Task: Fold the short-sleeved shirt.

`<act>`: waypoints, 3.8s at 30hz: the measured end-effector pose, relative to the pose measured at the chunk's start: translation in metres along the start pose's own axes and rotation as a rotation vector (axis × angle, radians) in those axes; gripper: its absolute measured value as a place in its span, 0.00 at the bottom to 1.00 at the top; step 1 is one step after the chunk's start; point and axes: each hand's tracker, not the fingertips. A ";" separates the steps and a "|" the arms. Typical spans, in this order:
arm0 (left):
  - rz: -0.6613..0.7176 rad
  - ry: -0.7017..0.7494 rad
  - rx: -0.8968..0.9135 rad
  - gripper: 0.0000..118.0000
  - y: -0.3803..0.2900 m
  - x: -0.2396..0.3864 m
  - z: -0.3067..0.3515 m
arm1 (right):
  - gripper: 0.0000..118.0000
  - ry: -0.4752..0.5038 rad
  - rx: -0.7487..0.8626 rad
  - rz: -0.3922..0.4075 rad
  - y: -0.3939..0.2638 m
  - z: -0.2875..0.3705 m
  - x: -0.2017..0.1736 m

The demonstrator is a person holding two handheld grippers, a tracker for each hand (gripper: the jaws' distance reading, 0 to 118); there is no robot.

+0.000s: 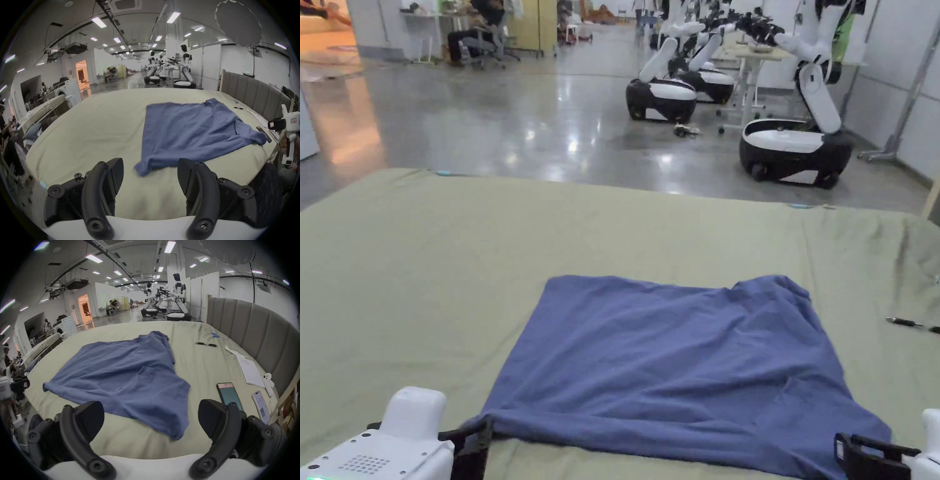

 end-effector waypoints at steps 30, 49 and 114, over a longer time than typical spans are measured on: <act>-0.129 -0.064 -0.167 0.05 0.005 0.010 -0.108 | 0.97 -0.129 -0.187 -0.024 -0.031 -0.058 0.032; -0.256 -0.016 -0.045 0.05 0.134 0.008 -0.114 | 0.03 -0.130 -0.049 -0.007 0.122 -0.057 0.039; -0.210 -0.017 -0.180 0.06 0.088 0.021 -0.184 | 0.09 -0.090 -0.245 -0.089 0.056 -0.169 0.057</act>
